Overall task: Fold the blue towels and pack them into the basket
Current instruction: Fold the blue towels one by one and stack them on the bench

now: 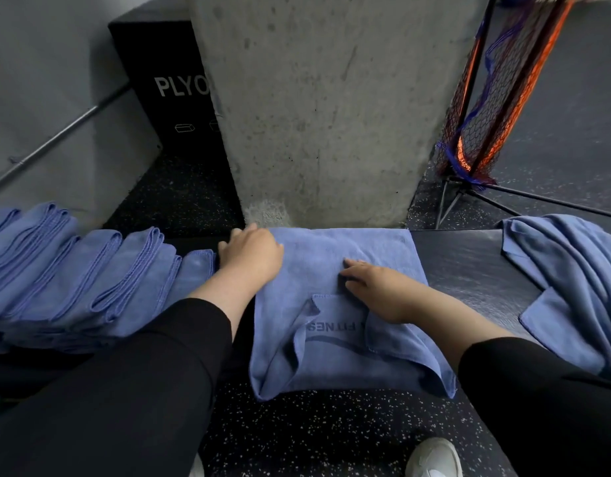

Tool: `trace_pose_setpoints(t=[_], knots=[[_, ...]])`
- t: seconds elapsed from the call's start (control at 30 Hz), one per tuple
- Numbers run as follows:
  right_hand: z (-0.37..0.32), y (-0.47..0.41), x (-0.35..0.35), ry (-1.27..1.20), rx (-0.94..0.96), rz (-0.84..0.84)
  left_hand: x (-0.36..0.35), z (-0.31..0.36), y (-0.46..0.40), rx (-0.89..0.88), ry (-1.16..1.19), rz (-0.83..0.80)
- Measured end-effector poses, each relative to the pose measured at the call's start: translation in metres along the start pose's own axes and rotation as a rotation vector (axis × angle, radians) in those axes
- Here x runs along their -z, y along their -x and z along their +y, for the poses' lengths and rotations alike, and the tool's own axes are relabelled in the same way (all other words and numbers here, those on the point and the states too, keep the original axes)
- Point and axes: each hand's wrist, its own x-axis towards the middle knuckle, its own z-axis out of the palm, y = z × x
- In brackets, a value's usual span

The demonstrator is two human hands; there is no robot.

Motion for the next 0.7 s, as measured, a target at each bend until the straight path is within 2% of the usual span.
trace_pose_setpoints(t=[0.07, 0.13, 0.2, 0.27, 0.33, 0.43, 0.53, 0.6, 0.7], knots=[[0.000, 0.002, 0.000, -0.023, 0.004, 0.036, -0.002, -0.005, 0.003, -0.006, -0.115, -0.024], [0.000, 0.004, 0.000, -0.071, -0.007, 0.093, -0.003, -0.004, 0.006, -0.139, -0.113, 0.122], [0.001, 0.008, 0.002, -0.073, -0.019, 0.152, 0.003, 0.004, 0.017, -0.308, 0.023, 0.227], [0.003, 0.011, 0.007, -0.041, -0.013, 0.234, 0.011, 0.014, 0.032, -0.402, 0.129, 0.072], [0.000, 0.019, 0.011, -0.004, -0.025, 0.274, 0.017, 0.024, 0.052, -0.432, 0.067, -0.132], [-0.011, 0.035, 0.014, 0.178, -0.126, 0.120, 0.018, 0.027, 0.074, -0.435, -0.084, -0.292], [-0.017, 0.050, 0.003, 0.357, -0.190, -0.020, 0.014, 0.023, 0.088, -0.452, -0.201, -0.353], [-0.018, 0.057, -0.003, 0.399, -0.189, 0.007, 0.006, 0.019, 0.091, -0.466, -0.267, -0.322], [-0.022, 0.063, -0.006, 0.420, -0.168, 0.059, 0.002, 0.013, 0.087, -0.445, -0.230, -0.269]])
